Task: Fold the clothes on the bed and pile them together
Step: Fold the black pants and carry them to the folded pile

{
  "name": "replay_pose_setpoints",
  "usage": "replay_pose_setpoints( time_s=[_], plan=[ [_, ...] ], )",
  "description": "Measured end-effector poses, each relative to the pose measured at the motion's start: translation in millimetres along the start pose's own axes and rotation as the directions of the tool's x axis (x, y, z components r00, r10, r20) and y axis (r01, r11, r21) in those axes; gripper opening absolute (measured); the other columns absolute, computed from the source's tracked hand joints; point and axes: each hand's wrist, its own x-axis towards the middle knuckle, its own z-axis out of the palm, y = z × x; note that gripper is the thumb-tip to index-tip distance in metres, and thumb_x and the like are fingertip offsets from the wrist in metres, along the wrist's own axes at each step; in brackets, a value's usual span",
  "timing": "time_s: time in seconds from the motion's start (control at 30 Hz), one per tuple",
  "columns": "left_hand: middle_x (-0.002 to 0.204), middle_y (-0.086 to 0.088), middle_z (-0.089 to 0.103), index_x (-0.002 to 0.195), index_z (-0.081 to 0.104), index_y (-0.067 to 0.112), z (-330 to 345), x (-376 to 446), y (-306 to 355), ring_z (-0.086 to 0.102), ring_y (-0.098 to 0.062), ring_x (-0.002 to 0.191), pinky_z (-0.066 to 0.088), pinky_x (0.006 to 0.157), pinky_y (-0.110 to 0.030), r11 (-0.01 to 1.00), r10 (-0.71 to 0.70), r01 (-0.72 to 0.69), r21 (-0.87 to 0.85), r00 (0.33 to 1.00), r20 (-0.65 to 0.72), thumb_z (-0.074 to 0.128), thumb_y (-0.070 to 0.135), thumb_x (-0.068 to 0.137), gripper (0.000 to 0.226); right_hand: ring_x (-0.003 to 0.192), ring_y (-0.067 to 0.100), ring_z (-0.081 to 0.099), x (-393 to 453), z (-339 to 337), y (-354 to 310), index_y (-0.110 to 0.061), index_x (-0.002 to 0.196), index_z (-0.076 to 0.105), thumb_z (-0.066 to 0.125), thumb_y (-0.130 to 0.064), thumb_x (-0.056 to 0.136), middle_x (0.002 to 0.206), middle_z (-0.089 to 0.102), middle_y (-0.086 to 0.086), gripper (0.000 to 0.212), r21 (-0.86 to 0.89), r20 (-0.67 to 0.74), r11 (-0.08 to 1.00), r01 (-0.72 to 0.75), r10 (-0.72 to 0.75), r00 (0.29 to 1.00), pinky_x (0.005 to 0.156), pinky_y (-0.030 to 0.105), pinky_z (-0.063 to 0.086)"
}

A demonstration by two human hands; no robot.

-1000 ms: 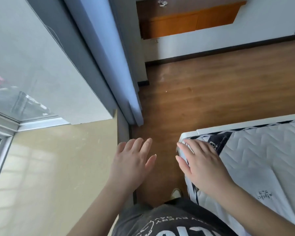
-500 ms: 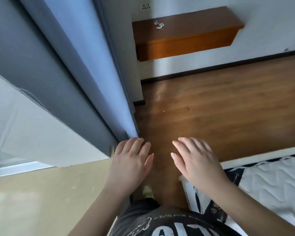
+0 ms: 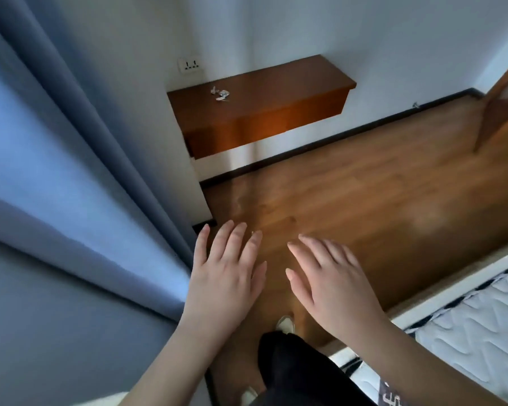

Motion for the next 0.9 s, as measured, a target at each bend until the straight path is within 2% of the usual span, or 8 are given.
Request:
replay_pose_setpoints(
  time_s=[0.17, 0.33, 0.47, 0.6, 0.77, 0.9],
  plan=[
    [0.135, -0.009, 0.058, 0.13, 0.059, 0.019, 27.2, 93.9, 5.2, 0.049, -0.028, 0.132, 0.03, 0.114, -0.053, 0.999, 0.034, -0.035, -0.035, 0.999, -0.03, 0.047, 0.042, 0.097, 0.042, 0.118, 0.021, 0.057, 61.5, 3.1, 47.7, -0.021, 0.13, 0.058, 0.034, -0.046, 0.097, 0.131, 0.06, 0.0, 0.047, 0.013, -0.067, 0.998, -0.056, 0.057, 0.996, 0.1, 0.039, 0.044],
    [0.138, -0.005, 0.057, 0.133, 0.057, 0.024, 46.7, 197.7, 11.5, 0.048, -0.025, 0.133, 0.021, 0.117, -0.049, 0.995, 0.098, -0.098, -0.006, 0.995, 0.026, 0.038, 0.048, 0.097, 0.046, 0.115, 0.021, 0.059, 135.0, -8.5, 99.6, -0.021, 0.129, 0.057, 0.03, -0.048, 0.097, 0.125, 0.063, 0.002, 0.05, 0.039, -0.094, 0.981, -0.19, 0.193, 0.977, 0.097, 0.039, 0.046],
    [0.135, -0.005, 0.06, 0.131, 0.058, 0.024, 58.5, 264.4, 17.0, 0.053, -0.024, 0.129, 0.03, 0.112, -0.045, 0.982, 0.174, -0.171, -0.078, 0.984, 0.026, 0.036, 0.049, 0.098, 0.047, 0.117, 0.021, 0.058, 175.4, -17.3, 141.6, -0.02, 0.133, 0.053, 0.032, -0.049, 0.098, 0.128, 0.06, 0.003, 0.05, -0.003, -0.094, 0.972, -0.235, 0.234, 0.968, 0.1, 0.039, 0.045],
    [0.136, -0.004, 0.059, 0.131, 0.058, 0.025, 75.0, 319.3, 25.6, 0.052, -0.024, 0.129, 0.031, 0.111, -0.043, 0.963, 0.252, -0.247, -0.11, 0.967, 0.033, 0.035, 0.049, 0.098, 0.047, 0.125, 0.026, 0.053, 209.6, -20.1, 180.0, -0.019, 0.134, 0.052, 0.032, -0.052, 0.096, 0.136, 0.056, 0.007, 0.054, -0.063, -0.077, 0.952, -0.301, 0.296, 0.952, 0.106, 0.042, 0.039],
    [0.144, -0.002, 0.053, 0.138, 0.052, 0.027, 111.5, 397.0, 35.7, 0.047, -0.024, 0.135, 0.032, 0.113, -0.044, 0.921, 0.359, -0.346, -0.18, 0.933, 0.042, 0.042, 0.05, 0.098, 0.047, 0.118, 0.025, 0.058, 257.8, -15.5, 223.5, -0.018, 0.13, 0.055, 0.03, -0.051, 0.095, 0.129, 0.061, 0.006, 0.055, -0.036, -0.113, 0.891, -0.452, 0.446, 0.888, 0.102, 0.041, 0.041],
    [0.143, -0.001, 0.054, 0.141, 0.048, 0.027, 146.0, 460.4, 39.9, 0.049, -0.022, 0.133, 0.031, 0.113, -0.04, 0.875, 0.454, -0.437, -0.207, 0.89, 0.042, 0.048, 0.05, 0.096, 0.05, 0.116, 0.024, 0.058, 297.7, -9.1, 254.9, -0.017, 0.13, 0.055, 0.029, -0.05, 0.095, 0.127, 0.06, 0.006, 0.055, -0.04, -0.103, 0.845, -0.533, 0.527, 0.844, 0.098, 0.04, 0.046]
  ],
)
